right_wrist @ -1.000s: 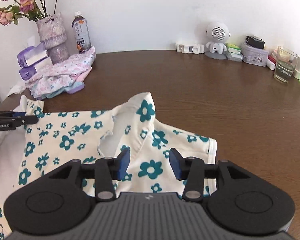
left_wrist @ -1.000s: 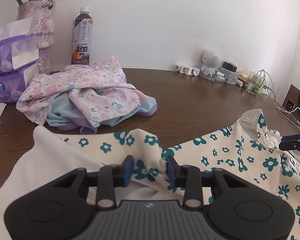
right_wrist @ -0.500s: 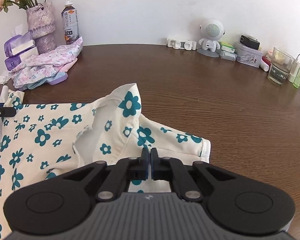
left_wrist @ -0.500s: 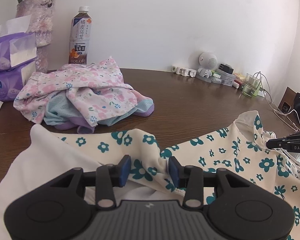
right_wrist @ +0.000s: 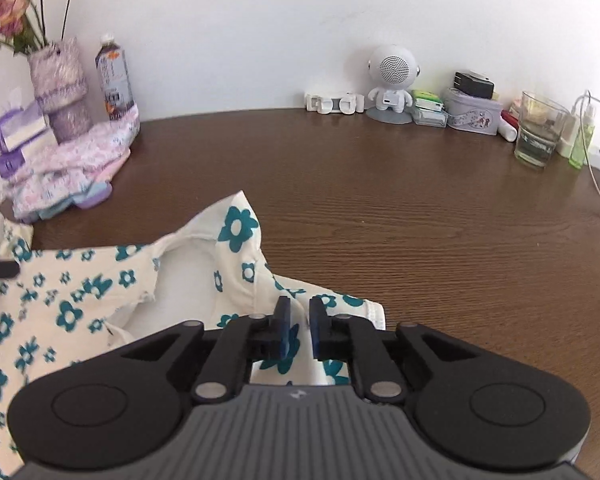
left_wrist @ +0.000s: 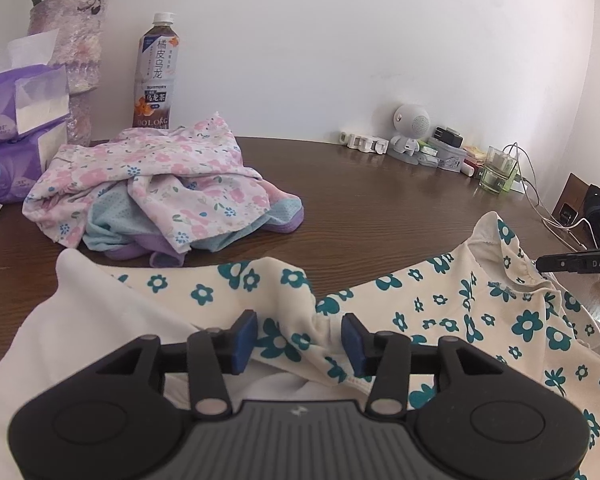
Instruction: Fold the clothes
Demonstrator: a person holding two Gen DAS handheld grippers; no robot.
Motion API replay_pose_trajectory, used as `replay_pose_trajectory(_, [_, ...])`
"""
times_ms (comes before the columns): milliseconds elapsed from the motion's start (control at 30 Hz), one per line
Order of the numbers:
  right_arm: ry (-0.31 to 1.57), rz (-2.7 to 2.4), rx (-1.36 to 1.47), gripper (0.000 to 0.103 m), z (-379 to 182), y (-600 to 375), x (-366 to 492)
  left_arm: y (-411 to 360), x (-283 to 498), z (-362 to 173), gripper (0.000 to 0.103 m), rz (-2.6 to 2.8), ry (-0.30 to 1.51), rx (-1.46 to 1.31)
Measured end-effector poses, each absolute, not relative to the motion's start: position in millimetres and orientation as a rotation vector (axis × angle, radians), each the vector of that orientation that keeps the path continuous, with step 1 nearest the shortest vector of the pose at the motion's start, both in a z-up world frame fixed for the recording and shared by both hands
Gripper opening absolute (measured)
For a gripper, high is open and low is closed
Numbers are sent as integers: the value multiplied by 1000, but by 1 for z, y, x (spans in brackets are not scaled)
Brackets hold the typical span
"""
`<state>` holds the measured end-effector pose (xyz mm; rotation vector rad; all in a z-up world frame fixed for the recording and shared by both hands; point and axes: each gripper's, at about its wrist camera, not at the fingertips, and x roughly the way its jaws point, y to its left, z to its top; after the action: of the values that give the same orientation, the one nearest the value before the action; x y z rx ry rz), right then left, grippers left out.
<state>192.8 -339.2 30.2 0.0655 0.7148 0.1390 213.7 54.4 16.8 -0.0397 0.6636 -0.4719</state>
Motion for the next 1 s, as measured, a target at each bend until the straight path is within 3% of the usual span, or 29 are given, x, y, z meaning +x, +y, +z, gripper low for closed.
replay_pose_trajectory(67, [703, 174, 82, 41, 35, -340, 189, 54, 213, 17, 49, -474, 663, -39])
replay_pose_trajectory(133, [704, 197, 31, 44, 36, -334, 190, 54, 213, 17, 50, -475, 663, -38])
replay_pose_trajectory(233, [737, 183, -49, 41, 29, -323, 201, 53, 213, 17, 50, -475, 663, -37])
replay_pose_trajectory(300, [764, 173, -71, 13, 21, -319, 208, 53, 213, 17, 50, -476, 663, -38])
replay_pose_trajectory(333, [769, 166, -69, 7, 19, -320, 211, 53, 213, 17, 50, -476, 663, -38])
replay_pose_trajectory(500, [759, 147, 32, 9, 23, -336, 211, 54, 213, 16, 51, -478, 662, -39])
replay_pose_trajectory(633, [713, 166, 104, 26, 36, -350, 194, 54, 212, 17, 51, -477, 661, -40])
replay_pose_trajectory(767, [726, 165, 85, 28, 40, -355, 170, 51, 200, 35, 48, -504, 634, -28])
replay_pose_trajectory(933, [770, 166, 19, 39, 32, -350, 141, 15, 166, 74, 60, -619, 637, 118])
replay_pose_trajectory(1000, [801, 163, -19, 39, 24, -346, 135, -7, 153, 81, 62, -672, 667, 190])
